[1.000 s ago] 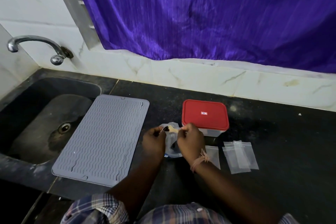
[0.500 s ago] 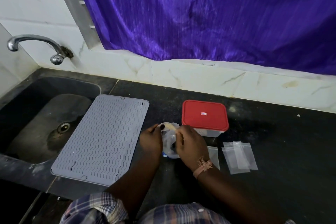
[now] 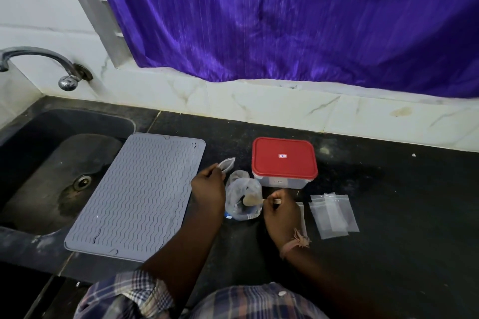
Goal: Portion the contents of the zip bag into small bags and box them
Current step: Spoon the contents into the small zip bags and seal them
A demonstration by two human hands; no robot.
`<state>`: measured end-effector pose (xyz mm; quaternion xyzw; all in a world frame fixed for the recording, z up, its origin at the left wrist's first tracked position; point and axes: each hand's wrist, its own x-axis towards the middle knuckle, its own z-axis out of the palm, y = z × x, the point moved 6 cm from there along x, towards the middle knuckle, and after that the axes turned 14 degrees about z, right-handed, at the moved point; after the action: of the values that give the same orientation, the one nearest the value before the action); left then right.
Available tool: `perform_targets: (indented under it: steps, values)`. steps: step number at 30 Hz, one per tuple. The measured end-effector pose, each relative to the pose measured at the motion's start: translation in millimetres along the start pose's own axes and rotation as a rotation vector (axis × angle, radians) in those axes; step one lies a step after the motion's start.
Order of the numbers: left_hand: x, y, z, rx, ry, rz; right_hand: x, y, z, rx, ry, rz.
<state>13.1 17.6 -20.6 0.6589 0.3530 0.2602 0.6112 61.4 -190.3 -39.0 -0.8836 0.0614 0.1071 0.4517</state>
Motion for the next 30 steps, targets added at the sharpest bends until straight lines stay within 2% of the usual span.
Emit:
perform_targets:
  steps: [4, 8, 10, 11, 13, 14, 16, 20, 26, 30]
  values:
    - [-3, 9, 6, -0.007, -0.073, 0.034, 5, -6, 29, -0.001, -0.093, 0.027]
    - [-1, 13, 2, 0.048, -0.044, 0.062, 14, -7, 51, -0.052, -0.22, 0.057]
    - [-2, 25, -1, 0.048, -0.01, 0.12, 17, -3, 55, -0.142, -0.239, 0.014]
    - [-1, 30, -1, 0.057, -0.01, 0.161, 17, -2, 54, -0.24, -0.193, -0.048]
    - [3, 40, 1, 0.09, -0.048, 0.199, 13, -4, 44, -0.46, 0.0, -0.163]
    - [5, 44, 2, 0.095, -0.069, 0.193, 9, -9, 37, -0.493, 0.093, -0.207]
    - [8, 52, 6, 0.065, -0.129, 0.174, 3, -27, 21, -0.373, 0.175, -0.284]
    - [4, 74, 19, 0.048, -0.278, 0.203, 11, -63, 1, 0.049, 0.026, -0.343]
    - [3, 80, 35, -0.045, -0.461, 0.133, 18, -84, -22, 0.372, -0.166, -0.193]
    - [-9, 78, 41, -0.123, -0.573, 0.052, 15, -86, -38, 0.53, -0.216, -0.128]
